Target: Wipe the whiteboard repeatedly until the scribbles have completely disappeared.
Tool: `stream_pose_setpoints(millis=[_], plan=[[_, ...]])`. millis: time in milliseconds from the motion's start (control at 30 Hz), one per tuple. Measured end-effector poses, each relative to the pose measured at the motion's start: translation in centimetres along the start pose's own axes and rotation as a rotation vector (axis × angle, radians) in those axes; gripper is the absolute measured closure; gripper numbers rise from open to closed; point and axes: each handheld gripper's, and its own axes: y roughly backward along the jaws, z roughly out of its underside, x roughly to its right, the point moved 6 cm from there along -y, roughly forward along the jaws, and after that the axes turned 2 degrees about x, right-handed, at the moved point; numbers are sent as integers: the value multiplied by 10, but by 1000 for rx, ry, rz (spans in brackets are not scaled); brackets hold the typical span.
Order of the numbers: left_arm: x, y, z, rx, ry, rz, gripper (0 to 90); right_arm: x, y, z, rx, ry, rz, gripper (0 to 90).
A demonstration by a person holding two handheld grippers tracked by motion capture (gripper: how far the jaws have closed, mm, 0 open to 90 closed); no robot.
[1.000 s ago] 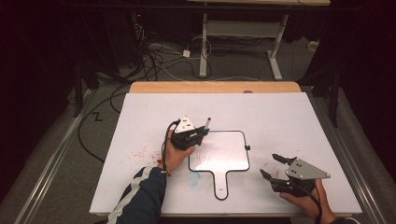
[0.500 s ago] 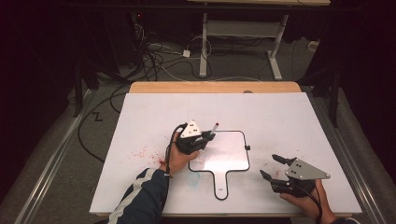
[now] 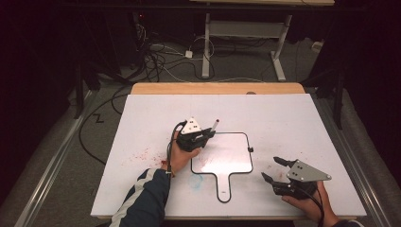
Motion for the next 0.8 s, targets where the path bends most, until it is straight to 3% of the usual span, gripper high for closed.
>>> stream_pose_setpoints(millis=[67,100,200,233,267,367,433,500,567,633,800], plan=[[8,-3,-1,-7,-13,19,787,0,-1,0,-4,0,-5,331],[12,-3,-1,-36,-14,9,787,-1,-1,1,-5,1,-6,331],[11,-3,-1,-40,-27,0,786,-1,-1,2,-10,4,-4,331],[6,-3,-2,-27,-38,-4,786,-1,0,2,-9,2,-5,332],[-6,0,1,-28,5,-23,786,-1,0,2,-9,3,-5,332],[-27,5,3,-43,39,-98,786,-1,0,2,-7,0,-7,332],[-38,7,3,-36,81,-117,787,-2,-1,2,-8,2,-5,332],[-41,6,3,-32,95,-117,786,-2,-1,2,-10,2,-8,331],[-36,2,2,-39,89,-101,786,-3,-2,2,-13,2,-10,332],[-26,-3,1,-45,88,-58,786,-3,-3,2,-15,3,-11,332],[5,-17,-5,-68,35,25,786,-3,-2,2,-16,1,-12,333]])
